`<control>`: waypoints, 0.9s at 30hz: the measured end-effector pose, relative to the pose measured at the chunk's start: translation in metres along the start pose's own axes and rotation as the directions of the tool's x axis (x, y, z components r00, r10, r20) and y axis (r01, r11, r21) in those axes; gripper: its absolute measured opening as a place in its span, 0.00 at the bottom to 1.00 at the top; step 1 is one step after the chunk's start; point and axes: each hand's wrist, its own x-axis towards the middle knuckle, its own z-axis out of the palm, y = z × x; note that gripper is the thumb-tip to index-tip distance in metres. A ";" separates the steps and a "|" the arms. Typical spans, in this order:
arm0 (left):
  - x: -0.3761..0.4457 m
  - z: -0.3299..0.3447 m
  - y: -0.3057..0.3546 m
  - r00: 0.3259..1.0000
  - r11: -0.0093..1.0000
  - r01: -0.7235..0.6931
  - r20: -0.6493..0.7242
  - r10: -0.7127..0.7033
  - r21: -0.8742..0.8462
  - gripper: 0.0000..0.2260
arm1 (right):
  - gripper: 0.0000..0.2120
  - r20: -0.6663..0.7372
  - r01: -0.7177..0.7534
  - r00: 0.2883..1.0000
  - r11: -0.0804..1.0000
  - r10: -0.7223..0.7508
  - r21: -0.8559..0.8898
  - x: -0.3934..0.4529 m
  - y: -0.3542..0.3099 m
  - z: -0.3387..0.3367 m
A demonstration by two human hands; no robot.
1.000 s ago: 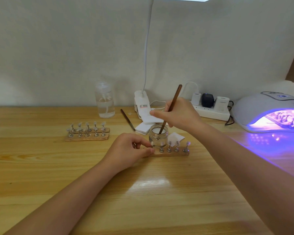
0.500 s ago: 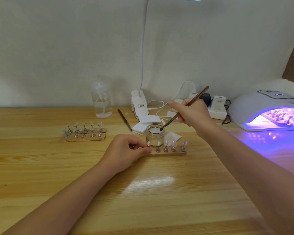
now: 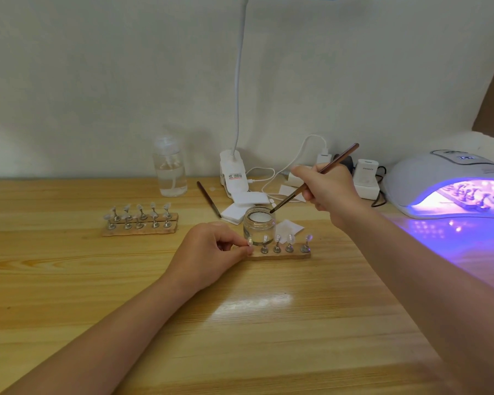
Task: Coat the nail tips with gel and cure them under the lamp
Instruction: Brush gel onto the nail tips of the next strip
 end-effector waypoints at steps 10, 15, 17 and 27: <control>-0.004 0.000 0.001 0.997 0.992 -0.071 -0.016 0.073 0.106 0.05 | 0.18 -0.050 -0.008 0.999 1.000 0.009 0.027 0.000 0.003 -0.011; -0.004 -0.002 0.003 0.996 0.998 -0.059 -0.070 0.058 -0.003 0.08 | 0.16 -0.021 0.120 0.993 0.972 -0.118 0.201 -0.020 -0.006 -0.009; -0.004 -0.003 0.004 0.996 0.998 -0.041 -0.078 0.037 -0.040 0.07 | 0.14 0.045 0.159 0.983 0.950 -0.178 0.269 -0.034 -0.009 -0.002; -0.002 -0.004 0.003 0.995 0.969 0.062 -0.063 -0.079 -0.239 0.07 | 0.11 0.162 0.568 0.801 0.817 -0.576 0.096 -0.080 0.016 0.017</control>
